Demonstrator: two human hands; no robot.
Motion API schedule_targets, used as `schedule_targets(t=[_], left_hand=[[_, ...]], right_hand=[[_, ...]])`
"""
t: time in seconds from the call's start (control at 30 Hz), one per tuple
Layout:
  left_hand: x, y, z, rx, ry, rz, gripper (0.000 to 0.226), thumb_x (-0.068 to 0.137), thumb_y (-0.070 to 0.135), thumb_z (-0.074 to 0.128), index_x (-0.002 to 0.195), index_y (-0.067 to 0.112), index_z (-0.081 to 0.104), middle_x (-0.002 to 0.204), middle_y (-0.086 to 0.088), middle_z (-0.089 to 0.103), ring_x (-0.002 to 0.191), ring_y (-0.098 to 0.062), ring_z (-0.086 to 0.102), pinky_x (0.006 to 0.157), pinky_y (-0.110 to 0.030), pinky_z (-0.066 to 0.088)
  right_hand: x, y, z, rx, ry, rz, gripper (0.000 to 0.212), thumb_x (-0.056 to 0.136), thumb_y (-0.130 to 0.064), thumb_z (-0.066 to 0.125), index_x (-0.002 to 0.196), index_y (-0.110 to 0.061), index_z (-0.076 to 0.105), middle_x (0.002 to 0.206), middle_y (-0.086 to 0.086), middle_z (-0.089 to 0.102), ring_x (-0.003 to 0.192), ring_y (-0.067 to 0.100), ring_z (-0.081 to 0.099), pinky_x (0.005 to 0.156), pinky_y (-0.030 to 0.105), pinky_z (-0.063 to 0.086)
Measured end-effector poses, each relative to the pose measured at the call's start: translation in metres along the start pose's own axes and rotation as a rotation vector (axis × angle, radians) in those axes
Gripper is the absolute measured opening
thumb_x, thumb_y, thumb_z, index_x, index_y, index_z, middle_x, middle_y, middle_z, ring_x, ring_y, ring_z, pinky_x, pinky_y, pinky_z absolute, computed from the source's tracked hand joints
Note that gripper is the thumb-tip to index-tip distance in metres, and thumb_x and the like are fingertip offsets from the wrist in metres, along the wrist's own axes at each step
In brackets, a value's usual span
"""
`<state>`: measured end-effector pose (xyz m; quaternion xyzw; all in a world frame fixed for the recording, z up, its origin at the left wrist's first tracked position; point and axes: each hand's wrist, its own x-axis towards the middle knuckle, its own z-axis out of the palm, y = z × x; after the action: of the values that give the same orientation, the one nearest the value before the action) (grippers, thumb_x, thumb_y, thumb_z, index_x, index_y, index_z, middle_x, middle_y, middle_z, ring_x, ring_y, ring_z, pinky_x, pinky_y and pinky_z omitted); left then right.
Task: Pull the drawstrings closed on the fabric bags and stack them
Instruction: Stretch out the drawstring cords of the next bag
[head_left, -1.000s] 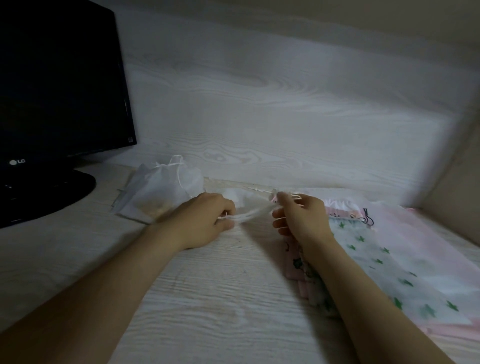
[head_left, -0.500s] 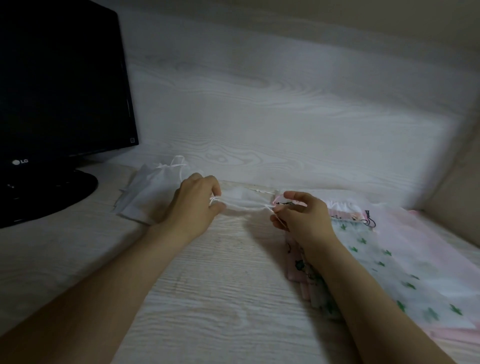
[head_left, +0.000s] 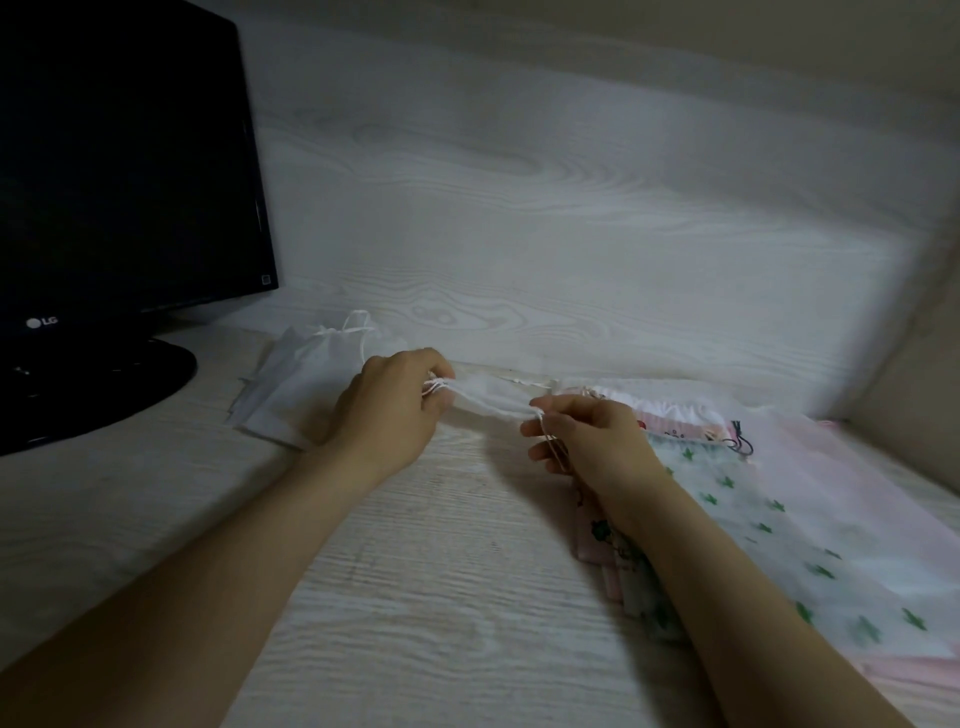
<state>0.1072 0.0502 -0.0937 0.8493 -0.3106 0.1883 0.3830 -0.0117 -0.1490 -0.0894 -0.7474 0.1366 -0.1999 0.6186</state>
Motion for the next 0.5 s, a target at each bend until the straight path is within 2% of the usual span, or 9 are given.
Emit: schedule_targets(t=[0.1, 0.17, 0.3, 0.4, 0.5], left_hand=[[0.003, -0.002, 0.002, -0.089, 0.050, -0.004, 0.027, 0.101, 0.008, 0.063, 0.121, 0.026, 0.068, 0.097, 0.003, 0.074, 0.095, -0.019, 0.070, 0.089, -0.041, 0.059], [0.005, -0.003, 0.002, -0.157, 0.073, -0.036, 0.029, 0.101, 0.003, 0.058, 0.121, 0.022, 0.067, 0.093, 0.006, 0.075, 0.092, -0.016, 0.073, 0.088, -0.041, 0.061], [0.008, -0.002, 0.004, -0.304, 0.103, -0.110, 0.015, 0.103, 0.004, 0.056, 0.103, 0.013, 0.069, 0.084, 0.002, 0.077, 0.067, -0.010, 0.076, 0.074, -0.044, 0.066], [0.008, 0.003, 0.002, -0.440, 0.111, -0.195, 0.015, 0.103, 0.006, 0.060, 0.093, 0.011, 0.071, 0.080, -0.003, 0.078, 0.067, -0.016, 0.078, 0.070, -0.043, 0.067], [0.009, 0.007, -0.002, -0.612, 0.059, -0.326, 0.015, 0.104, 0.004, 0.058, 0.099, 0.008, 0.072, 0.087, -0.013, 0.079, 0.073, -0.025, 0.080, 0.071, -0.040, 0.066]], right_hand=[[0.001, 0.000, -0.003, -0.005, 0.099, -0.047, 0.019, 0.101, -0.004, 0.058, 0.111, -0.009, 0.073, 0.093, 0.007, 0.080, 0.073, 0.018, 0.071, 0.062, 0.025, 0.055], [0.001, 0.000, -0.005, -0.016, 0.139, -0.090, 0.018, 0.101, -0.005, 0.059, 0.112, -0.009, 0.073, 0.092, 0.006, 0.080, 0.073, 0.018, 0.073, 0.063, 0.023, 0.057], [0.001, 0.000, -0.004, 0.041, 0.150, -0.129, 0.018, 0.101, -0.001, 0.059, 0.115, -0.004, 0.070, 0.093, 0.012, 0.079, 0.074, 0.021, 0.076, 0.066, 0.026, 0.060], [0.002, 0.001, -0.004, 0.052, 0.171, -0.151, 0.020, 0.099, 0.001, 0.059, 0.115, -0.005, 0.070, 0.093, 0.012, 0.079, 0.078, 0.024, 0.078, 0.069, 0.028, 0.062], [0.001, 0.000, -0.005, 0.044, 0.183, -0.180, 0.017, 0.099, -0.003, 0.063, 0.112, -0.008, 0.072, 0.092, 0.009, 0.079, 0.078, 0.024, 0.078, 0.068, 0.027, 0.061]])
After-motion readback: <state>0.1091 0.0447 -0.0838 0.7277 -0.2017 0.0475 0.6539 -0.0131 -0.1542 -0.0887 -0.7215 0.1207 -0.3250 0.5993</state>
